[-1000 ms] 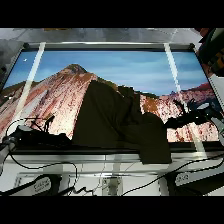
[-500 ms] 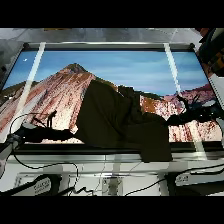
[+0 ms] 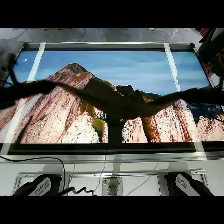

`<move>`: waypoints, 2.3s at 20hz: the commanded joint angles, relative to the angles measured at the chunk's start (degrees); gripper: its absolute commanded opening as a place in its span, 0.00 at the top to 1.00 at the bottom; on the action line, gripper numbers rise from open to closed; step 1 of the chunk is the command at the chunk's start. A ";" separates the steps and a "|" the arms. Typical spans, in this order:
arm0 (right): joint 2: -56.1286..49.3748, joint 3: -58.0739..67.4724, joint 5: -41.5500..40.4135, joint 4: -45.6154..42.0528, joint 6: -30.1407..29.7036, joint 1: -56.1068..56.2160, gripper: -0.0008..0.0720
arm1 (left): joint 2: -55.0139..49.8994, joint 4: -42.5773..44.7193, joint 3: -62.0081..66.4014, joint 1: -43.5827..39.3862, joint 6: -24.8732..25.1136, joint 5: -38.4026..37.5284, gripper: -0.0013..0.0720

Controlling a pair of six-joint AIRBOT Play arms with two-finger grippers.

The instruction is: Fold the clothes and pants, and hang the long-sleeved shirts on hangers.

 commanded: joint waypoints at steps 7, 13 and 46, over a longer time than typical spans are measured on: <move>30.14 18.45 -31.63 0.02 9.42 0.02 0.97 | 30.64 1.38 13.18 9.29 0.17 24.15 0.96; 34.27 19.69 -37.64 -10.21 13.81 0.00 0.97 | 40.83 15.93 13.18 9.94 -0.48 35.15 0.96; -36.20 8.04 -19.04 -33.88 34.97 15.39 0.97 | -23.39 35.39 -6.40 -5.22 -20.76 15.12 0.96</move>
